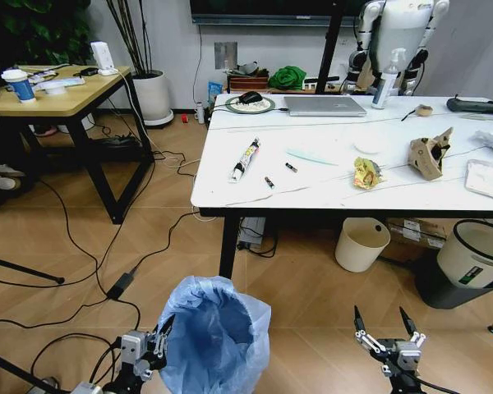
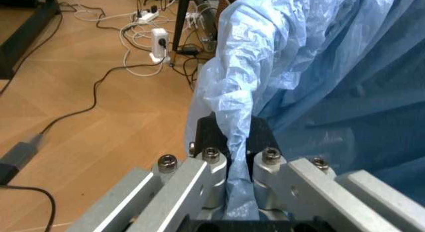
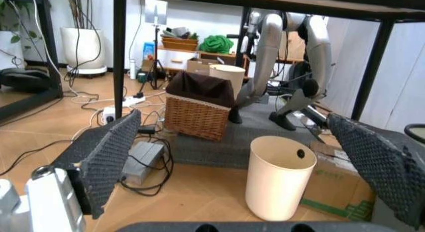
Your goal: Pick up the trash bin and place the trash from the table into it.
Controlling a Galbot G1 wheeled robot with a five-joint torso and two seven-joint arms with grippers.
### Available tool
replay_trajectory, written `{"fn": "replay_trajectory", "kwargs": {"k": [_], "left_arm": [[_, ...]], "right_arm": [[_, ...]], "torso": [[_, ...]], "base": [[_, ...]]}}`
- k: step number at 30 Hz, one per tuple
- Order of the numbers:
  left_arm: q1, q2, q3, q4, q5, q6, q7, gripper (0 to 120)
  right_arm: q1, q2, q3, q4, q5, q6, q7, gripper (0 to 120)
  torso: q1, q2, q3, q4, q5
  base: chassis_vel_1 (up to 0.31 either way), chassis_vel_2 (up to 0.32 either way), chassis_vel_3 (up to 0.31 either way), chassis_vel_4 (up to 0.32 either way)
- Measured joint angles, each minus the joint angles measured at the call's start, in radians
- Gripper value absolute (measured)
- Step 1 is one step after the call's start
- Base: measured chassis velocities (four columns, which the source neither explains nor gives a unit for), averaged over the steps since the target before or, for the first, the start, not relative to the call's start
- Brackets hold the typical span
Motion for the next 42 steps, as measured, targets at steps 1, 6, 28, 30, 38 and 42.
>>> {"fn": "replay_trajectory", "kwargs": {"k": [1,6,28,30,38,42], "left_arm": [[0.001,0.000,0.004,-0.002,-0.008,0.007,-0.003,0],[0.009,0.008,0.019,-0.026,-0.040,0.041,-0.014,0],[0.056,0.039,0.021,-0.136,-0.180,0.173,-0.189,0],[0.056,0.039,0.017,-0.138,-0.178,0.173,-0.188,0],[0.044,0.016,0.028,-0.127,-0.141,0.155,-0.167,0],[0.035,0.013,0.034,-0.120,-0.136,0.154,-0.168,0]], "right_arm": [[-0.002,0.000,0.001,0.002,0.000,0.001,0.000,100],[-0.006,0.000,0.006,0.009,0.000,0.004,0.000,100],[0.006,0.000,0.004,-0.005,0.004,-0.007,0.004,100],[0.006,0.000,0.003,-0.007,0.004,-0.007,0.004,100],[0.007,0.000,0.002,-0.011,0.007,-0.005,0.004,100],[0.006,0.000,0.002,-0.011,0.009,-0.006,0.005,100]], "torso": [[0.003,0.006,0.004,0.0000,0.0000],[0.009,0.026,0.017,0.0000,0.0001],[0.048,0.122,0.074,0.0000,0.0001],[0.050,0.127,0.077,0.0000,0.0001],[0.065,0.164,0.099,0.0001,0.0000],[0.074,0.185,0.111,0.0000,0.0000]], "base": [[0.000,0.000,0.000,0.000],[0.000,0.000,0.000,0.000],[0.000,0.000,0.000,0.000],[0.000,0.000,0.000,0.000],[0.000,0.000,0.000,0.000],[0.000,0.000,0.000,0.000]]}}
